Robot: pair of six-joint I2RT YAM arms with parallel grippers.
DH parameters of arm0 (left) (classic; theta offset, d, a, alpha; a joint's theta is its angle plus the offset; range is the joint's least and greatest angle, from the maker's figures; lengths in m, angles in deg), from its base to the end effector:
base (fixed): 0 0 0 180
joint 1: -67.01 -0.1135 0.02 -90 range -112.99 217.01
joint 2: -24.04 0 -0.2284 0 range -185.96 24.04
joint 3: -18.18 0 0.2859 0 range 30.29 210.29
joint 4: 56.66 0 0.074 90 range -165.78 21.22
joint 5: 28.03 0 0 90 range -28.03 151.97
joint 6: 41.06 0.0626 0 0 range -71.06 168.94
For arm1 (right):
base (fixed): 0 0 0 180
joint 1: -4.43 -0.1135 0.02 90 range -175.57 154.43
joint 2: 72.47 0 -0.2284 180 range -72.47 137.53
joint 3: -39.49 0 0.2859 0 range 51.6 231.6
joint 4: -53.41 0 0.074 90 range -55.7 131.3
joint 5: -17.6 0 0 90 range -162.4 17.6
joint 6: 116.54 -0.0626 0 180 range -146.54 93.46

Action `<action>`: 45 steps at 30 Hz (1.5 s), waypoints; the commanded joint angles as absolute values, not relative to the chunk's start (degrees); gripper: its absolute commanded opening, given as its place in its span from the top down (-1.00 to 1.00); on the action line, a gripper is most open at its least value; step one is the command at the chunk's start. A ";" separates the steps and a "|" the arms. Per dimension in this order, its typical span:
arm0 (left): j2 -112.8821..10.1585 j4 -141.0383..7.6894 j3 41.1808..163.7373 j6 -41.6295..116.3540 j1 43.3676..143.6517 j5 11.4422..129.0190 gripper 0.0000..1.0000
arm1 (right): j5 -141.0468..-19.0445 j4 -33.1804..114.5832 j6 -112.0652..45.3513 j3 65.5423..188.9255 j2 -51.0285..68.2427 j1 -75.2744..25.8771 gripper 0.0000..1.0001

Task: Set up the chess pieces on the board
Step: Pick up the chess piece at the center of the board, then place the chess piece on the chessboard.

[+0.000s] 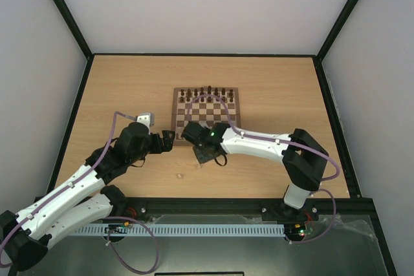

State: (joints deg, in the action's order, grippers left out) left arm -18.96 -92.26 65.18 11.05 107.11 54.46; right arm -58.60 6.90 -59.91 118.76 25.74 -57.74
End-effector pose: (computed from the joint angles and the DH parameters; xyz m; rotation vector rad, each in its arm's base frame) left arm 0.1996 -0.1574 0.2179 -0.0381 2.1901 -0.6582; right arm 0.1902 0.3282 0.1242 -0.5960 2.6041 0.2130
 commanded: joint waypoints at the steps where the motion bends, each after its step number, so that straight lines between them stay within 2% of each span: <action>1: -18.19 -92.30 66.68 11.47 106.74 54.25 -0.98 | -58.69 1.55 -55.11 126.06 25.00 -54.64 0.88; 12: -18.47 -92.69 68.15 12.44 106.74 53.69 -0.98 | -62.82 0.16 -48.73 136.41 31.48 -47.14 0.88; 45: -16.96 -93.19 67.74 12.14 106.74 53.20 -0.98 | -60.80 5.34 -48.78 135.84 38.92 -46.79 0.87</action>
